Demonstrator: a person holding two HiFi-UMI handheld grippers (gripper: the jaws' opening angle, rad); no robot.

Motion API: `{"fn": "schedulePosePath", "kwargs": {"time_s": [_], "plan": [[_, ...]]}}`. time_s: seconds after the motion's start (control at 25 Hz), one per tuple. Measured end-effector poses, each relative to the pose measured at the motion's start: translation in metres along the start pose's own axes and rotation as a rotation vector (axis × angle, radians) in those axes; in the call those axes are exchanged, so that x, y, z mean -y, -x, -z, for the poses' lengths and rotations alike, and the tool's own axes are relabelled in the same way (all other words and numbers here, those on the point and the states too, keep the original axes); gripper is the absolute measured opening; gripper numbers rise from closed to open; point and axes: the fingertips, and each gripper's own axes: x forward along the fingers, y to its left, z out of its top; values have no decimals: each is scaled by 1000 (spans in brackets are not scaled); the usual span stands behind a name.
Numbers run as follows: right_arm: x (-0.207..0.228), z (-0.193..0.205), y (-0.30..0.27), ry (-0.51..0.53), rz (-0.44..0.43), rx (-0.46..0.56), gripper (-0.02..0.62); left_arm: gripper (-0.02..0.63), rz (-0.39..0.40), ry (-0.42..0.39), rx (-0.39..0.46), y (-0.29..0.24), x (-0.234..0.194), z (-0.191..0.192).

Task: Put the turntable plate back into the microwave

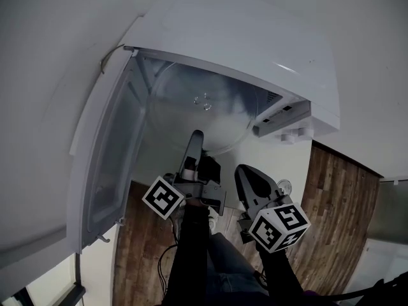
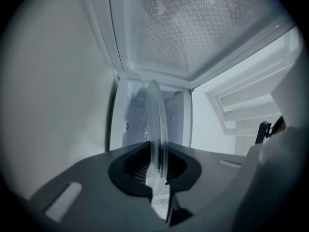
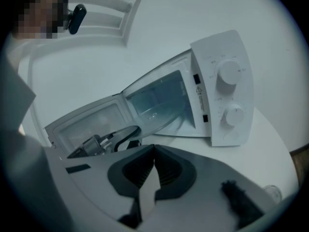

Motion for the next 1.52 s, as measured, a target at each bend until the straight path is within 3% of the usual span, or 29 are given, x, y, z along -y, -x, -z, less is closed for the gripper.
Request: {"fn": "schedulePosePath", "kwargs": {"time_s": [0.2, 0.4, 0.6, 1.52], "plan": [[-13, 5, -8, 84, 4, -45, 9, 40, -2, 28, 4, -13, -10, 0], [-16, 4, -8, 36, -19, -30, 8, 38, 7, 32, -7, -28, -10, -2], [-13, 2, -10, 91, 18, -39, 8, 38, -10, 8, -27, -36, -12, -6], [-8, 8, -36, 43, 27, -85, 8, 40, -50, 38, -40, -84, -32, -19]]}}
